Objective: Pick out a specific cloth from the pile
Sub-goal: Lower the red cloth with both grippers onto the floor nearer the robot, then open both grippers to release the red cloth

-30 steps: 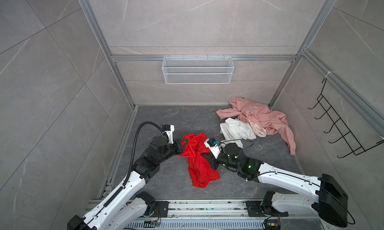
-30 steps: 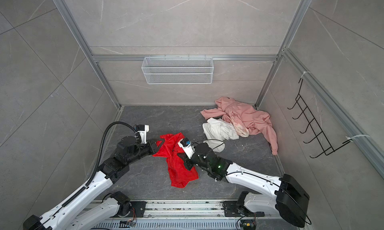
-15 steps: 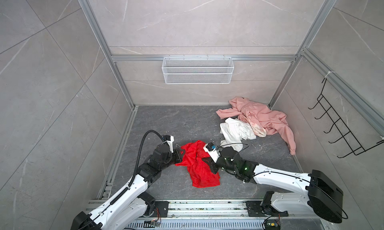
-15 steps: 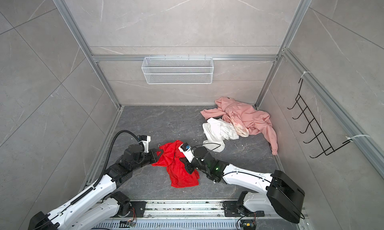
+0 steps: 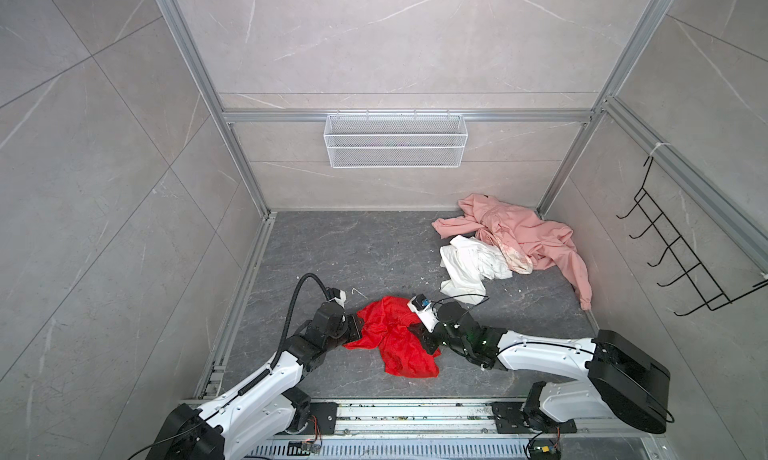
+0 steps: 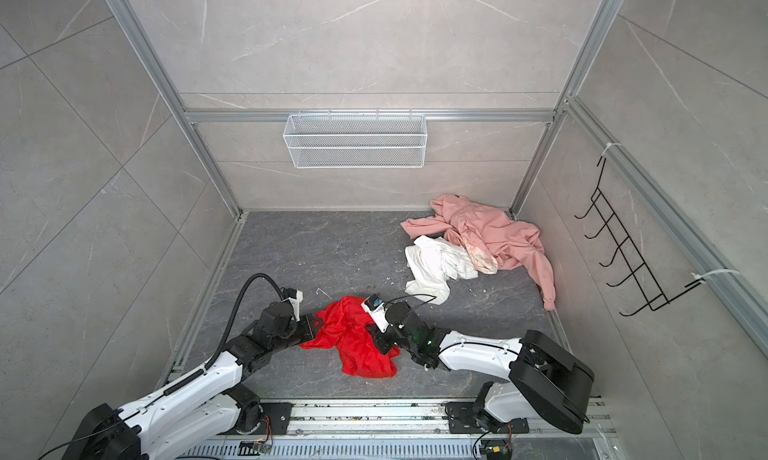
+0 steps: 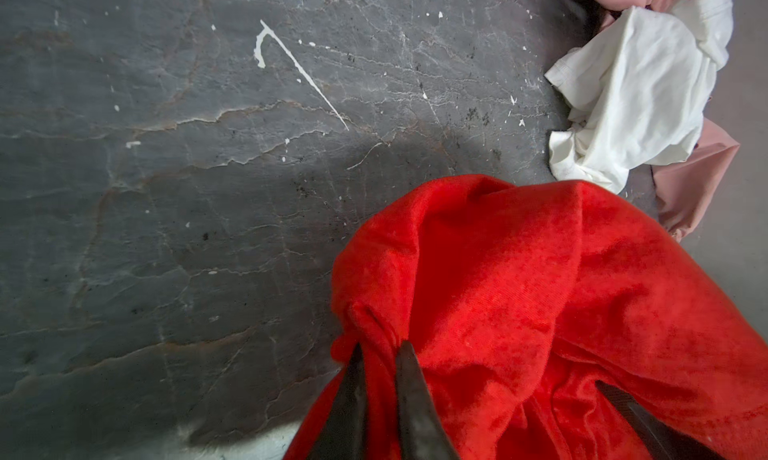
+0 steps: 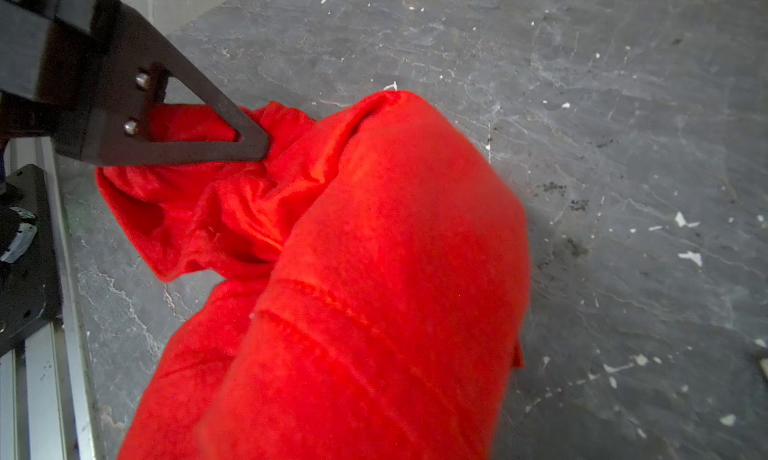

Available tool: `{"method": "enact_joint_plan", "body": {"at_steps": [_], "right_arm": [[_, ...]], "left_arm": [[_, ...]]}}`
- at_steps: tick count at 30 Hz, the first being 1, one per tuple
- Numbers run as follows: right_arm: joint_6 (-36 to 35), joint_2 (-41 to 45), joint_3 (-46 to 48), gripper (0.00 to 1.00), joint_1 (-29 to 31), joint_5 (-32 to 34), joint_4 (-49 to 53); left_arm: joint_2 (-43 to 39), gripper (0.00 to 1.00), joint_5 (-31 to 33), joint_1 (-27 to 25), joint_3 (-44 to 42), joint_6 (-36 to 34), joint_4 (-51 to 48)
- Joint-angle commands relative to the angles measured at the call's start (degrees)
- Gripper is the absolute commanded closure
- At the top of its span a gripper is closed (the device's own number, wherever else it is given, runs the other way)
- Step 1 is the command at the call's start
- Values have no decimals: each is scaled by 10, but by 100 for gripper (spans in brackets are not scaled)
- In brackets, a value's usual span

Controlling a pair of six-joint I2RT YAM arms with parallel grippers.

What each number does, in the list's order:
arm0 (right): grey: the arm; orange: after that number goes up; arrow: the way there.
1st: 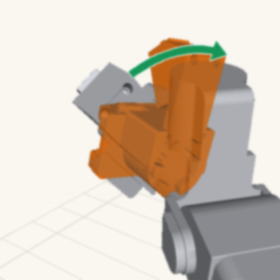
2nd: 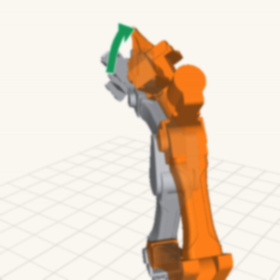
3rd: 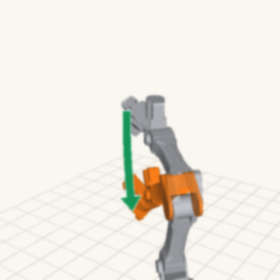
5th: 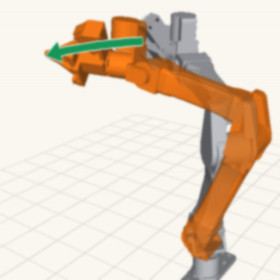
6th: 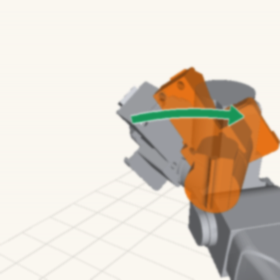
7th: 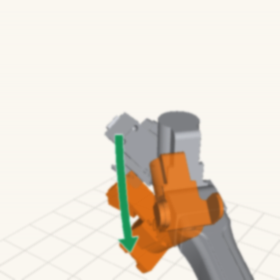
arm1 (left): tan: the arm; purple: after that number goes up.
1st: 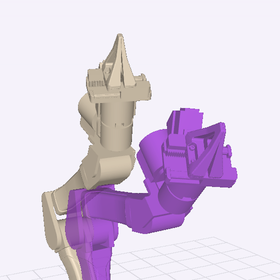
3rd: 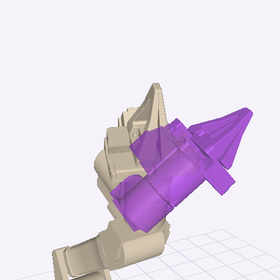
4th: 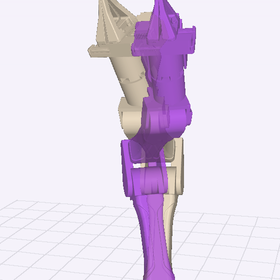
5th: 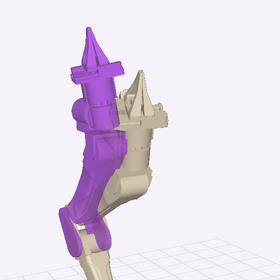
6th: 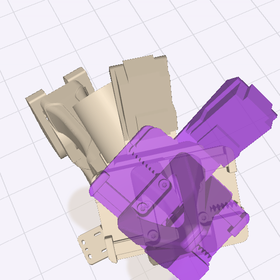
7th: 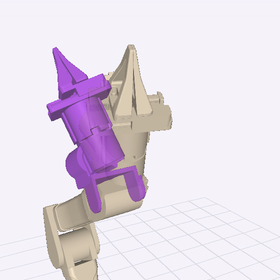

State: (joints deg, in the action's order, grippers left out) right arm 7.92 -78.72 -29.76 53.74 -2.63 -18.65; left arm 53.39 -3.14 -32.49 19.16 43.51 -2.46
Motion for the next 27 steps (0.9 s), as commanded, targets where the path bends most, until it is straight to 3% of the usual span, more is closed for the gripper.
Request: {"method": "enact_joint_plan", "body": {"at_steps": [1,4,11,19,27], "right_arm": [[9,-16,15,76,3,22,-21],[15,-26,21,72,3,30,-29],[31,-9,43,53,3,82,-40],[27,47,30,34,3,94,24],[-5,141,4,22,3,153,121]], "left_arm": [[7,100,-2,2,-8,-2,34],[11,100,0,2,-18,-3,39],[19,100,-2,2,-33,-7,54],[-5,62,29,2,-17,-20,11],[-44,34,47,7,13,-31,-47]]}}
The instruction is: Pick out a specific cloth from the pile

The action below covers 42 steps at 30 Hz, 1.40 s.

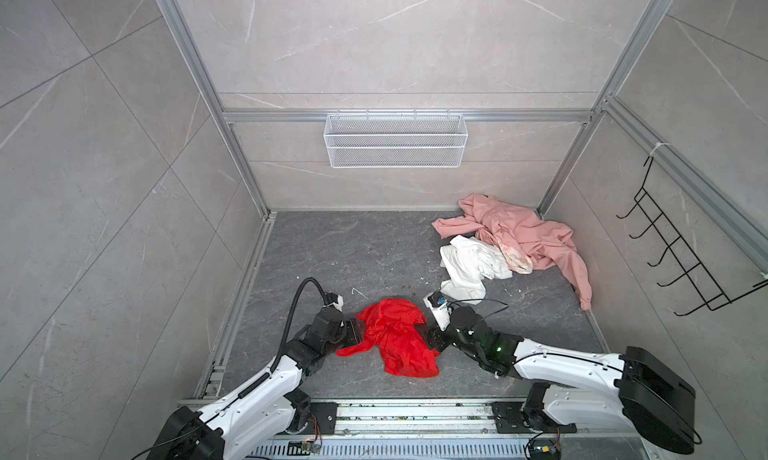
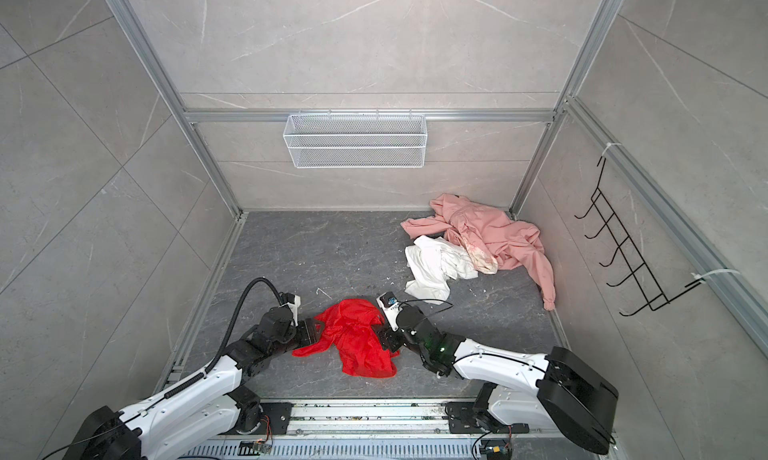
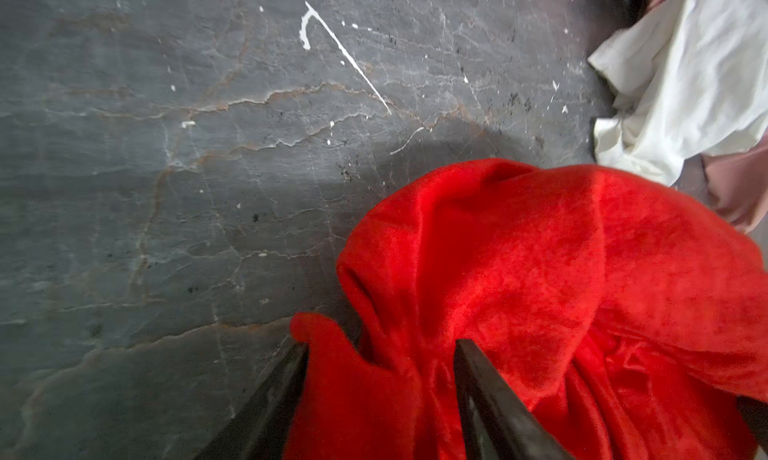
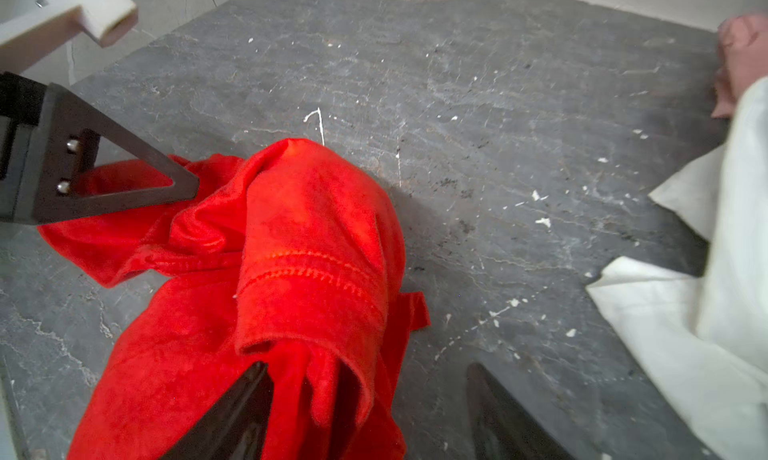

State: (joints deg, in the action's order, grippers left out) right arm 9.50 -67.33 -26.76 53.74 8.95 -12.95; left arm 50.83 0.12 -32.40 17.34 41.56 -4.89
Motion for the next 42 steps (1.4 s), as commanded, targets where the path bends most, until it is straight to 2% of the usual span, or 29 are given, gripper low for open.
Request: {"method": "enact_joint_plan", "body": {"at_steps": [1,3,6,10,13,14,15,17,18,21,23,24,26,28,30,31,33,34,36,38,39,40,42], "right_arm": [[-24,36,-32,21,3,47,81],[-35,58,-40,19,3,73,109],[-53,90,-45,16,3,116,129],[-69,107,-40,6,-2,220,116],[-54,88,-32,0,-31,335,62],[-34,70,-32,0,-49,386,48],[-46,51,-29,0,-73,407,16],[-95,28,-18,0,-124,368,-38],[-110,14,-8,0,-152,361,-75],[-160,-25,29,0,-214,312,-182],[-199,-59,72,0,-257,254,-298],[-208,-74,88,0,-270,249,-347],[-189,-105,109,0,-310,226,-420],[-170,-138,111,0,-338,205,-442],[-151,-173,117,0,-363,204,-496],[-137,-178,118,0,-379,199,-512],[-106,-154,105,0,-406,160,-438],[-95,-154,104,1,-420,141,-429],[-67,-169,118,2,-451,114,-463],[-68,-215,129,4,-468,100,-549],[-65,-203,122,5,-468,92,-511],[-63,-184,102,1,-472,66,-438],[-73,-204,74,0,-482,20,-419]], "left_arm": [[-23,31,13,8,34,-11,-28],[-35,26,18,13,46,-8,-54],[-55,25,21,30,65,-15,-89],[-71,25,42,64,102,-45,-118],[-57,19,111,77,137,-89,-133],[-43,17,149,80,155,-109,-140],[-24,15,193,81,170,-132,-143],[18,10,264,85,193,-192,-130],[41,12,297,91,195,-223,-111],[102,13,307,126,169,-348,0],[134,12,273,177,154,-375,46],[143,10,238,200,146,-382,67],[166,8,186,253,129,-376,107],[194,8,188,269,117,-379,158],[217,7,164,270,103,-429,225],[230,7,159,270,90,-438,277],[266,7,138,270,70,-453,381],[288,8,131,273,77,-457,401],[324,8,115,280,83,-465,433],[323,9,78,318,76,-430,439],[333,9,61,339,57,-413,478],[348,10,42,360,38,-394,523],[349,7,28,370,34,-395,526]]}}
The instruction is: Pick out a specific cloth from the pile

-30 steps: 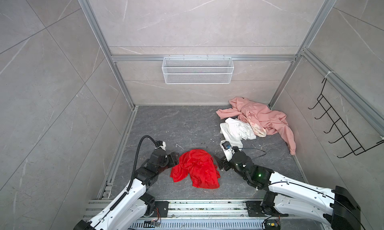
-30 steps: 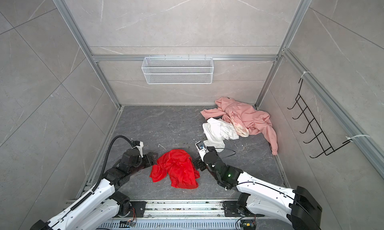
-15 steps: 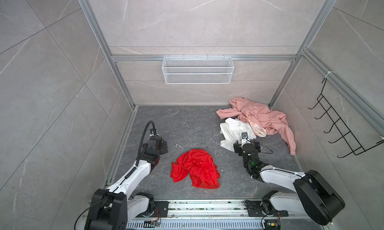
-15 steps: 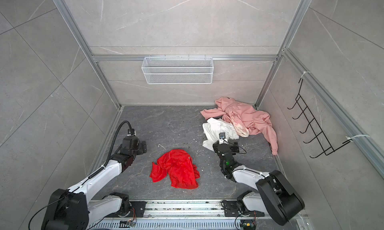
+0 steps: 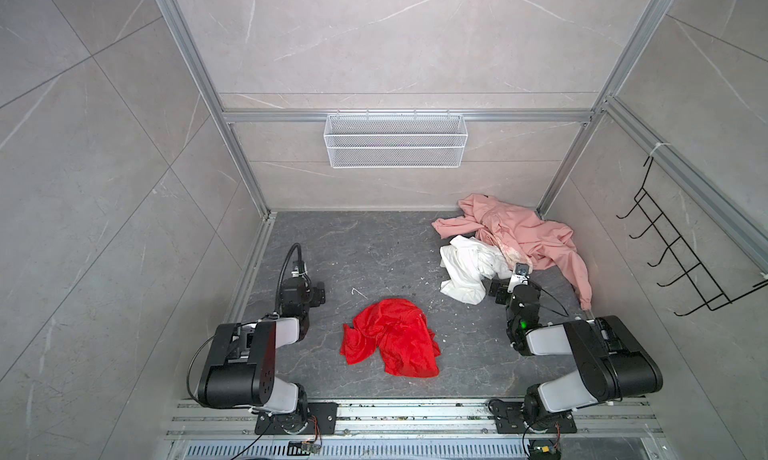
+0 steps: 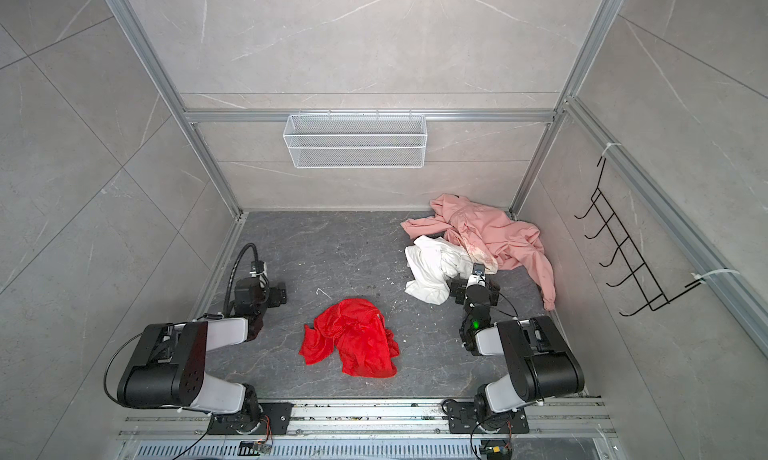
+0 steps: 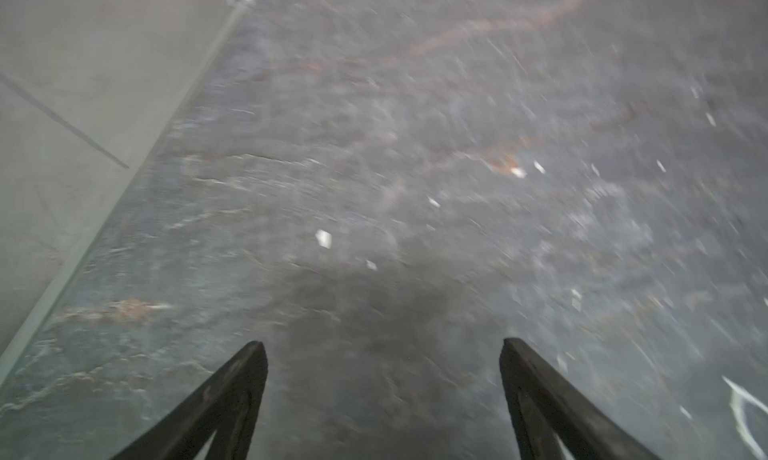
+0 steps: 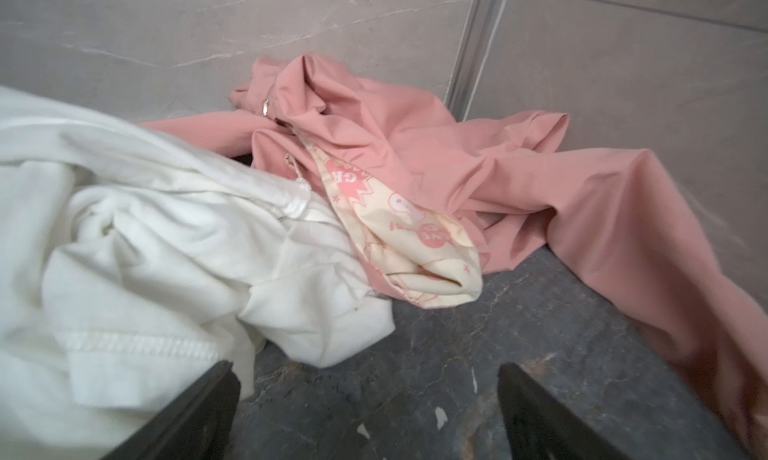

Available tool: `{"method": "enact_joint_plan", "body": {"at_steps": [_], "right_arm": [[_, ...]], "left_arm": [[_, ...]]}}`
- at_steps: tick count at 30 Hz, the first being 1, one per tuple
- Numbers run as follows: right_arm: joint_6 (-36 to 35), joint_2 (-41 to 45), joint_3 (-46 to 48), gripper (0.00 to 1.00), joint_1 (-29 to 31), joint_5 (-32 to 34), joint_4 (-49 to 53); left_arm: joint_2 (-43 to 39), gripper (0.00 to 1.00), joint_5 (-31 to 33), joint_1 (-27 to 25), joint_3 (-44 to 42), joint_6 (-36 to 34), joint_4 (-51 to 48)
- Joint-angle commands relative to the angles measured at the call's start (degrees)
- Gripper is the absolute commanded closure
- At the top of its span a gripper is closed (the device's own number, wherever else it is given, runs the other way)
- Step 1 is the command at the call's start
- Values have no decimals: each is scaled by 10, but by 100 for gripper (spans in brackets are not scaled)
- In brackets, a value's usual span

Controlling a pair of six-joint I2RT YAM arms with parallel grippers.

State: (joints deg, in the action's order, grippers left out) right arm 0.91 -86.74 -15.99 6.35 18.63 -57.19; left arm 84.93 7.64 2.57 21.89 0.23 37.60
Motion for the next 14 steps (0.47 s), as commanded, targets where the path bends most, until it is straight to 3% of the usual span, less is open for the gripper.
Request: {"method": "enact_joint_plan", "body": {"at_steps": [1,3,6,14], "right_arm": [[9,2,-23,0,-7,-64,20],[3,-5,-19,0,6,-41,2],[4,-5,-41,0,2,-71,52],[5,-6,-35,0,-3,-75,36]], "left_arm": [[11,5,-46,20,-12,18,111],[8,1,-46,19,-11,18,103],[10,0,-45,19,-11,17,104],[9,0,-47,19,-11,18,105]]}}
